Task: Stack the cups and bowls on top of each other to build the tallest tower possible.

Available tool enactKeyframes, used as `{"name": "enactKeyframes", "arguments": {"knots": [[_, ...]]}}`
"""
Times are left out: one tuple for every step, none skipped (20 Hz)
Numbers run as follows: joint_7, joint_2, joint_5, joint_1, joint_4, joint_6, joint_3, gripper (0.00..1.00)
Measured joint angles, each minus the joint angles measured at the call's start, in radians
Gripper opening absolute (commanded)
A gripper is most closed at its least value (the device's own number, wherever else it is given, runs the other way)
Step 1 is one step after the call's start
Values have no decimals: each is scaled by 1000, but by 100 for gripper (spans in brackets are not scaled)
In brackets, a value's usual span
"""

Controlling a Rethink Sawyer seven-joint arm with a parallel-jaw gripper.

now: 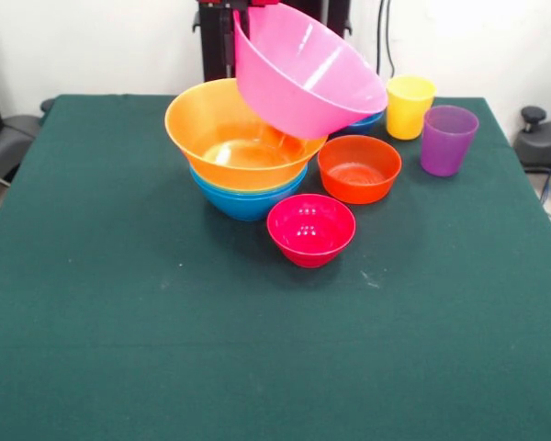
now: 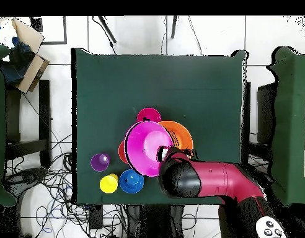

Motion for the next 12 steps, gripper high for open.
{"name": "enactKeyframes", "arguments": {"knots": [[0, 0, 0, -6, 0, 0, 0, 0], [0, 0, 0, -9, 0, 0, 0, 0], [0, 0, 0, -11, 0, 0, 0, 0], [0, 0, 0, -18, 0, 0, 0, 0], [0, 0, 0, -22, 0, 0, 0, 0], [0, 0, 0, -26, 0, 0, 1, 0], [0, 0, 0, -30, 0, 0, 1, 0], [0, 0, 0, -35, 0, 0, 2, 0], [0, 1, 0, -42, 0, 0, 2, 0], [0, 3, 0, -48, 0, 0, 3, 0], [0, 5, 0, -54, -1, 0, 3, 0], [0, 7, 0, -59, 0, 0, 3, 0]]}}
